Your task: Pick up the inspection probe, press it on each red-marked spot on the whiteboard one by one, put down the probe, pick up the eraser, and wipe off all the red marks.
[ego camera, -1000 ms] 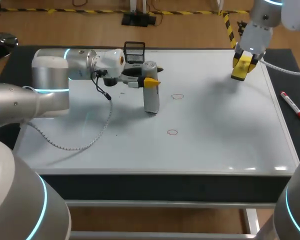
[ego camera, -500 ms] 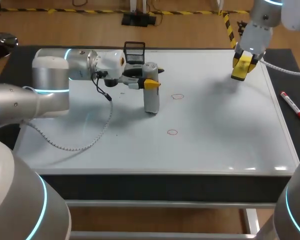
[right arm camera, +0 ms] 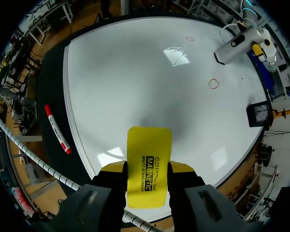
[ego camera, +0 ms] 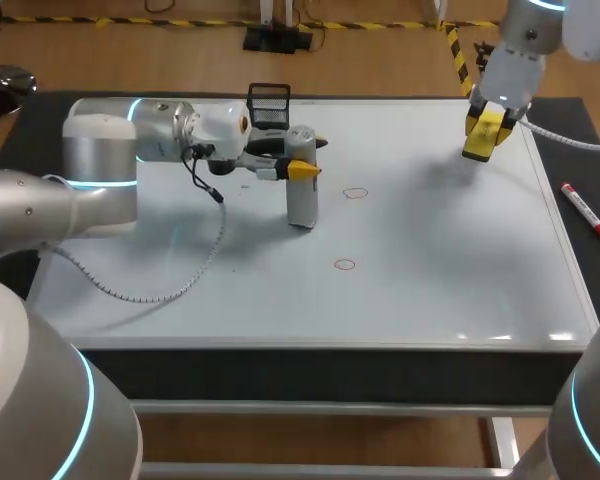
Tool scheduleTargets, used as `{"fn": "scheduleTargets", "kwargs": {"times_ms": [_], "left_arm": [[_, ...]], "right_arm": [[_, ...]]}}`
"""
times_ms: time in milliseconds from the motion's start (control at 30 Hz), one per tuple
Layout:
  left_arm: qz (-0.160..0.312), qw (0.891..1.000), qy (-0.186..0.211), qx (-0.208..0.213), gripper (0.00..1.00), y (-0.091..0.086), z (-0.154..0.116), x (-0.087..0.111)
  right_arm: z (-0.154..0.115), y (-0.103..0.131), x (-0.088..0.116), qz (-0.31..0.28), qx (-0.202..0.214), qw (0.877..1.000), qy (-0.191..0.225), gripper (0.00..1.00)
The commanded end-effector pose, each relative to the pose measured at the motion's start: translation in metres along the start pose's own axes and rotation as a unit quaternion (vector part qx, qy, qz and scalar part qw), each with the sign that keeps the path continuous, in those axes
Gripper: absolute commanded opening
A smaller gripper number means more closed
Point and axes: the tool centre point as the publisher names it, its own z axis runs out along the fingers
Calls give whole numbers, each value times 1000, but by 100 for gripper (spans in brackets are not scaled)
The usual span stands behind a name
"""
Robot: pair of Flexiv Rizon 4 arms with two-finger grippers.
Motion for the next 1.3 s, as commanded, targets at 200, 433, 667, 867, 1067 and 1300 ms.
{"fn": "scheduleTargets", "kwargs": {"times_ms": [200, 433, 667, 867, 1067, 1300], "left_arm": [[14, 1000, -26, -8, 0, -30, -19, 4], [30, 997, -62, -32, 0, -49, -59, -17], [42, 993, -100, -46, 0, -61, -111, -41], [52, 990, -122, -42, 0, -69, -145, -53], [66, 989, -129, -28, 0, -71, -164, -61], [60, 988, -137, -20, 0, -70, -175, -66]], "right_arm": [[-1, 0, 0, -1, 1, 1000, 2, 0], [-1, 0, 0, -1, 1, 1000, 2, 0], [-1, 0, 0, -1, 1, 1000, 2, 0], [-1, 0, 0, -1, 1, 1000, 2, 0], [-1, 0, 0, -1, 1, 1000, 2, 0], [-1, 0, 0, -1, 1, 1000, 2, 0]]}}
